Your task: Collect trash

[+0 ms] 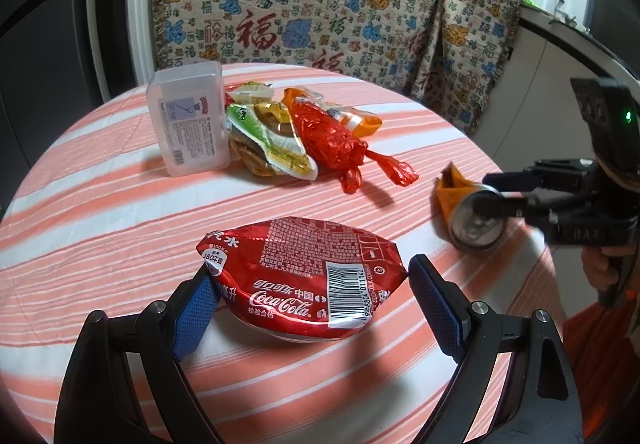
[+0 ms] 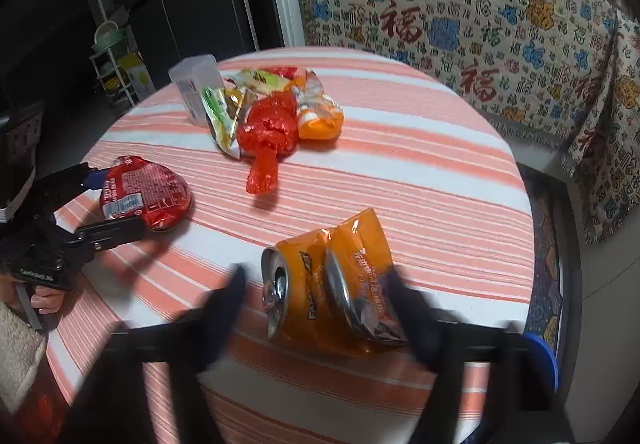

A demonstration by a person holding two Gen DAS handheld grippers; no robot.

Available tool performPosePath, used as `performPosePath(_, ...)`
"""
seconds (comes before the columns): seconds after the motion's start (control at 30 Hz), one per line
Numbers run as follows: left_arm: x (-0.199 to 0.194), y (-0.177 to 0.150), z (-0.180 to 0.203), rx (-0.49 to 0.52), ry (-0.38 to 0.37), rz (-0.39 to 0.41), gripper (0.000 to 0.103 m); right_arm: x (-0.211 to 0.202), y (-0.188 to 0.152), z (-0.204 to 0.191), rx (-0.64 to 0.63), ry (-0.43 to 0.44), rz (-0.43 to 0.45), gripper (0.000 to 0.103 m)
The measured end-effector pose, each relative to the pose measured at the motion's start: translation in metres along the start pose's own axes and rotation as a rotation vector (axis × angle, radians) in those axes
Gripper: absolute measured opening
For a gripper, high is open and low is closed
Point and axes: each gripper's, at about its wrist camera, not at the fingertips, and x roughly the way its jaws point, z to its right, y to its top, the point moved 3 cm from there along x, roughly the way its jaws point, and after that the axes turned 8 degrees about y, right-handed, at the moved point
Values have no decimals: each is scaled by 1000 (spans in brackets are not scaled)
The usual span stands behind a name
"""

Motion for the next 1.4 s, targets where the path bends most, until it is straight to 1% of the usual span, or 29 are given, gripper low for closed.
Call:
performPosePath(0.03,-1,0,1,2,-4,4,91,-3,2,-1,-2,-5,12,29)
performPosePath(0.07,-2,1,1,5,-9,8,91,-6,4,-4,-9,-2,16,28)
performPosePath(0.13,-4,2,4,15,-17,15,91,-14,6,-8,-41,-38,18,22)
performPosePath(0.2,-4,2,7,23,-16,18,91,-18,5,-7,-40,-38,21,22)
performPosePath(0.23,-3,3,8,25,-17,16,91,-18,5,-7,-42,-37,23,24)
performPosePath(0.27,-2,2,9,25,-18,15,91,-19,4,-7,-52,-43,29,27)
performPosePath(0.3,-2,2,10,26,-18,13,91,-19,4,-8,-62,-49,30,28)
performPosePath(0.4,-2,1,10,37,-19,8,91,-19,-1,-12,-98,-54,8,27)
performPosePath(0.47,-2,1,8,36,-25,5,91,-25,-9,-16,-156,-73,-19,30)
performPosePath(0.5,-3,1,7,30,-32,3,91,-28,-12,-16,-173,-77,-29,34)
performPosePath(0.53,-3,1,5,27,-39,3,91,-32,-17,-15,-186,-86,-34,47)
performPosePath(0.57,-3,1,4,23,-45,3,91,-36,-20,-12,-180,-100,-33,55)
performPosePath(0.6,-4,2,4,17,-49,6,91,-42,-23,-9,-162,-110,-25,63)
performPosePath(0.63,-5,3,4,12,-55,9,91,-50,-25,-6,-124,-114,-5,66)
performPosePath(0.67,-6,3,4,5,-61,12,91,-57,-28,-2,-69,-114,10,68)
performPosePath(0.73,-8,5,6,-5,-72,21,91,-68,-35,2,73,-137,22,81)
performPosePath(0.8,-10,6,9,-3,-73,28,91,-71,-45,3,228,-174,41,82)
performPosePath(0.83,-11,5,11,-2,-74,30,91,-67,-53,1,303,-169,32,82)
performPosePath(0.87,-12,5,11,-5,-81,32,91,-59,-60,-3,344,-152,10,82)
performPosePath(0.9,-13,4,11,-6,-87,31,91,-48,-64,-8,351,-130,-18,82)
performPosePath(0.97,-15,1,11,-6,-95,31,91,-31,-67,-11,318,-139,-28,82)
performPosePath(1.0,-16,0,12,-3,-99,28,91,-27,-65,-9,303,-131,-17,82)
performPosePath(1.07,-16,-3,12,3,-98,25,91,-22,-52,4,292,-91,40,82)
performPosePath(1.1,-16,-3,11,3,-94,24,91,-20,-42,10,282,-58,75,82)
performPosePath(1.13,-15,-3,10,0,-93,23,91,-16,-29,17,258,-48,95,83)
performPosePath(1.23,-14,-1,4,-32,-89,25,91,-1,13,33,186,-63,141,82)
performPosePath(1.27,-14,0,1,-45,-85,27,91,5,22,38,184,-89,146,82)
performPosePath(1.33,-14,1,-4,-78,-89,27,91,1,27,41,237,-125,160,82)
performPosePath(1.4,-11,-1,-4,-93,-93,19,91,-10,16,30,285,-145,171,82)
